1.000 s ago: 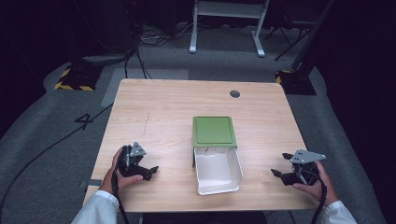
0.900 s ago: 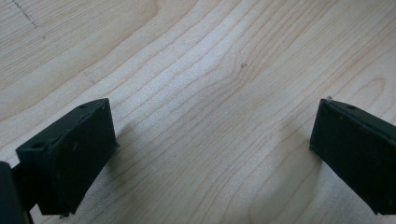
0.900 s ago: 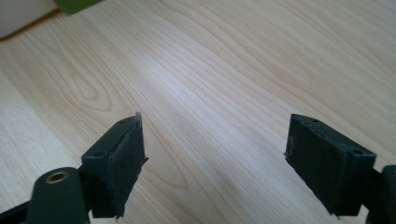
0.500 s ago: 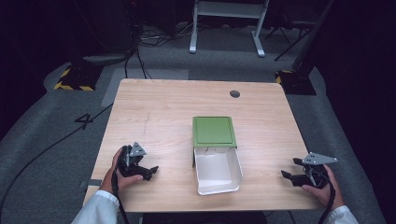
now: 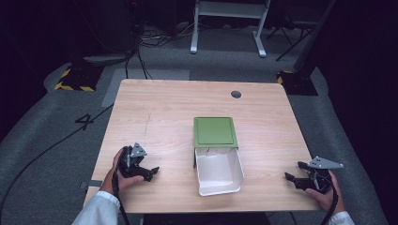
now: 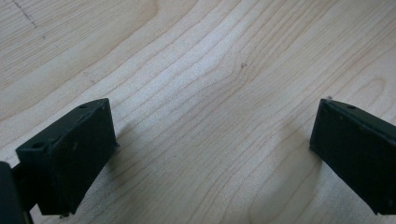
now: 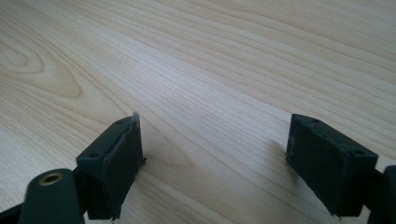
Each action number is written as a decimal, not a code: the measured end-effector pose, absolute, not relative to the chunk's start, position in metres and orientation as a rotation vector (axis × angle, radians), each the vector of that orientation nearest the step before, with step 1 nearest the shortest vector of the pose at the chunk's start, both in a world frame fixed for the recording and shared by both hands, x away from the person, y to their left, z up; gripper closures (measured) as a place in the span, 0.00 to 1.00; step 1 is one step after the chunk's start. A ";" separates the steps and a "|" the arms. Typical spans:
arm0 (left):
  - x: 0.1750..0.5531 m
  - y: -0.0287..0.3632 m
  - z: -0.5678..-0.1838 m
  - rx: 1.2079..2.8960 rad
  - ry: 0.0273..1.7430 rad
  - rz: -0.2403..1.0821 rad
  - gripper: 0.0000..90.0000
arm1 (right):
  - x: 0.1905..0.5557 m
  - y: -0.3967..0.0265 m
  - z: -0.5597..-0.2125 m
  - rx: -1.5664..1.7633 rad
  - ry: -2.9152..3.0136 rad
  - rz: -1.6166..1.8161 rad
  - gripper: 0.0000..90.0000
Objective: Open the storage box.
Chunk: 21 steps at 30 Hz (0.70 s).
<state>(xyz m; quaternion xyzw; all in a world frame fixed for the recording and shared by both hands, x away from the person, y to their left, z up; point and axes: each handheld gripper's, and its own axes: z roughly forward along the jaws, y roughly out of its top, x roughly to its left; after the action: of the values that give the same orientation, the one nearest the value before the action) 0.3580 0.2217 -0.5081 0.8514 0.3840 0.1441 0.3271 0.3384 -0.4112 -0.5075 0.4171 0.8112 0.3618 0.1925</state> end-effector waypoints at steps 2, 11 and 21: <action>0.358 0.222 -0.508 2.230 1.007 0.377 0.01 | 0.339 -0.411 -0.508 1.172 2.277 1.017 0.20; 0.357 0.222 -0.508 2.230 1.005 0.379 0.01 | 0.339 -0.411 -0.508 1.178 2.273 1.014 0.20; 0.357 0.222 -0.508 2.231 1.003 0.382 0.01 | 0.339 -0.411 -0.508 1.178 2.273 1.014 0.20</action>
<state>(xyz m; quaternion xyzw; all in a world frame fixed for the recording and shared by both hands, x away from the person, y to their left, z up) 0.3574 0.2218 -0.5082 0.8516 0.3830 0.1458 0.3268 0.3389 -0.4110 -0.5076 0.4198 0.8099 0.3612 0.1931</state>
